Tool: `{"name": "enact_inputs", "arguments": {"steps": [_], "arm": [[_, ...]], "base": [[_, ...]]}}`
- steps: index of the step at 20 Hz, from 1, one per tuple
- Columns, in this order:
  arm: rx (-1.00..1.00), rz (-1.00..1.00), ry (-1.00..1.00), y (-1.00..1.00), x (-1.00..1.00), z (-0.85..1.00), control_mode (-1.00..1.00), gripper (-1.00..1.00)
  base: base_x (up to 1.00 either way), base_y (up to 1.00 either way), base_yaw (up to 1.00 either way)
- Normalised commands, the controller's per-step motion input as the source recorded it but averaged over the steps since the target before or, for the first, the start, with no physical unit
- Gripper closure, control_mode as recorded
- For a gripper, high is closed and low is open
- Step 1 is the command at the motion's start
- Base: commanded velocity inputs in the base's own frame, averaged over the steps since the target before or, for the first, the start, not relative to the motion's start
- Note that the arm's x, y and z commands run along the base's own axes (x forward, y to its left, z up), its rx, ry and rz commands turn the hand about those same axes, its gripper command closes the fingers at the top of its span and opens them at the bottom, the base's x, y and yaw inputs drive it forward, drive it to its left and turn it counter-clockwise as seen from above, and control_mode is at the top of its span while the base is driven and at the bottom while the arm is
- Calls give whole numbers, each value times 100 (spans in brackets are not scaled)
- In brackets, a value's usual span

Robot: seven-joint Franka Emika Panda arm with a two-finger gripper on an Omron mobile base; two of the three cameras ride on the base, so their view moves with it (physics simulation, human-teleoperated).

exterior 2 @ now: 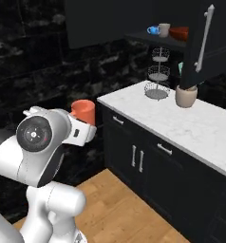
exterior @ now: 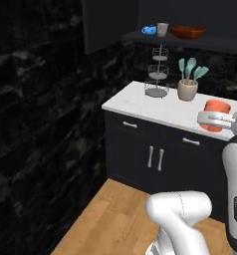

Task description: Gather all objects into one cabinet and sort the glasses and bowls to opposite sides.

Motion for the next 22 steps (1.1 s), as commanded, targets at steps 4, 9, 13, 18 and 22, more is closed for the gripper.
{"name": "enact_inputs", "arguments": {"steps": [4,9,13,18,22], "arm": [[0,0,0,0,0,0,100,100],[0,0,0,0,0,0,100,100],[0,0,0,0,0,0,100,100],[0,0,0,0,0,0,100,100],[0,0,0,0,0,0,100,100]], "base": [[55,9,-56],[51,18,-9],[71,13,0],[85,10,-39],[23,48,-10]]}}
